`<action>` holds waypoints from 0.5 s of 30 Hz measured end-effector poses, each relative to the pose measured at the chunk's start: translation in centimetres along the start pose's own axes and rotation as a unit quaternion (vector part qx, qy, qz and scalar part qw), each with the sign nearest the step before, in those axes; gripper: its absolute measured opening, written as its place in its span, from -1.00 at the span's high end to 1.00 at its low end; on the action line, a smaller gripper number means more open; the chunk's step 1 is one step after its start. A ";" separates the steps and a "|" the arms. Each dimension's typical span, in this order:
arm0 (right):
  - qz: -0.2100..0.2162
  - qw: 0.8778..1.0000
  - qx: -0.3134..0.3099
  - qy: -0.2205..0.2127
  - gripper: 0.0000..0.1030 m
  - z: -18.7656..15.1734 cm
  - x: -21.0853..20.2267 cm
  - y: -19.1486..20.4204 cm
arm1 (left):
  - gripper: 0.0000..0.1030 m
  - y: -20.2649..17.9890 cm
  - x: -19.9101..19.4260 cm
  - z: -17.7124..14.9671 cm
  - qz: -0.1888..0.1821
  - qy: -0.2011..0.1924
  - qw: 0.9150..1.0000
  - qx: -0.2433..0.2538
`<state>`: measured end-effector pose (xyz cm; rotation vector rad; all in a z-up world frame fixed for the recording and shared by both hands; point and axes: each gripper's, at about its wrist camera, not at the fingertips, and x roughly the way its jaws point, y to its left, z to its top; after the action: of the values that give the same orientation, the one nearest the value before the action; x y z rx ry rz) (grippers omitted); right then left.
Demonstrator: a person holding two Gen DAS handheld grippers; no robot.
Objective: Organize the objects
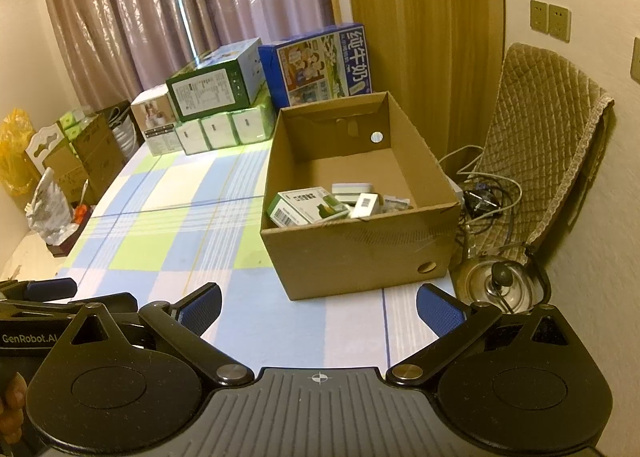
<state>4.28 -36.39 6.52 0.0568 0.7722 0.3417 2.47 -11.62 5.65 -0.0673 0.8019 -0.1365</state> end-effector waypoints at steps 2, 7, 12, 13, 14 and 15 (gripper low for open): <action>0.000 1.000 -0.001 0.001 -0.96 0.0 0.1 0.0 | -0.98 0.0 0.0 0.0 0.000 0.000 1.000 0.000; 0.000 1.000 -0.001 0.001 -0.96 -0.1 0.2 0.0 | -0.98 -0.1 0.1 -0.1 -0.002 0.001 1.000 0.000; -0.002 1.000 -0.003 0.003 -0.96 -0.3 0.4 -0.1 | -0.98 -0.2 0.1 0.0 -0.003 0.001 1.000 -0.001; -0.002 1.000 -0.002 0.003 -0.96 -0.3 0.4 -0.1 | -0.98 -0.2 0.2 0.0 -0.003 0.001 1.000 -0.001; -0.001 1.000 -0.003 0.003 -0.96 -0.3 0.4 -0.1 | -0.98 -0.2 0.2 0.0 -0.003 0.001 1.000 -0.001; -0.001 1.000 -0.003 0.003 -0.96 -0.3 0.4 -0.1 | -0.98 -0.2 0.2 0.0 -0.003 0.001 1.000 -0.002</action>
<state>4.39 -36.36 6.02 0.0501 0.7769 0.3427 2.54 -11.89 5.52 -0.0724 0.8045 -0.1404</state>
